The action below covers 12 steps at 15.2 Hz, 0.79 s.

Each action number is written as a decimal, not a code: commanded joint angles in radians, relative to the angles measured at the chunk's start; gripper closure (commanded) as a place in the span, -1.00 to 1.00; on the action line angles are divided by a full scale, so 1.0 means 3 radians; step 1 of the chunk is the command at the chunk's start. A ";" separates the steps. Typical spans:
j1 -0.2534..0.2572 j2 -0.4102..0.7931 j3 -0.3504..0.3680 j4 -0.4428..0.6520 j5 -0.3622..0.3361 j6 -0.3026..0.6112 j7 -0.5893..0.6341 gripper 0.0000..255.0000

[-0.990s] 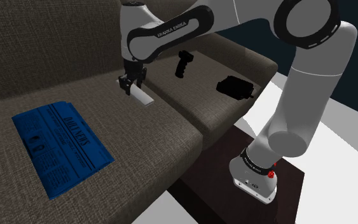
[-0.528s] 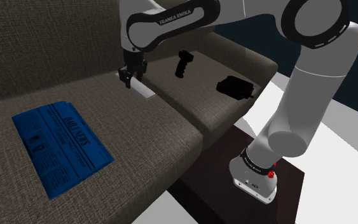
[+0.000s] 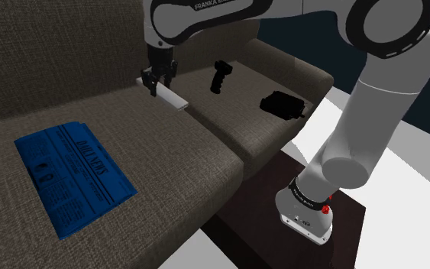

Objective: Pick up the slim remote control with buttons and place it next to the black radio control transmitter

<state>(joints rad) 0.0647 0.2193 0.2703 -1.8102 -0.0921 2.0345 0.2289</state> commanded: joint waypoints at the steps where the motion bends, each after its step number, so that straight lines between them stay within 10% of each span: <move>1: -0.0002 -0.0028 0.0003 0.0057 0.0011 -0.0084 -0.0009 1.00; 12: -0.0189 -0.0405 -0.0094 -0.0142 0.0139 -0.0236 -0.0337 1.00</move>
<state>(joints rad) 0.0219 0.1201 0.2506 -1.8268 -0.0576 1.9579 0.1524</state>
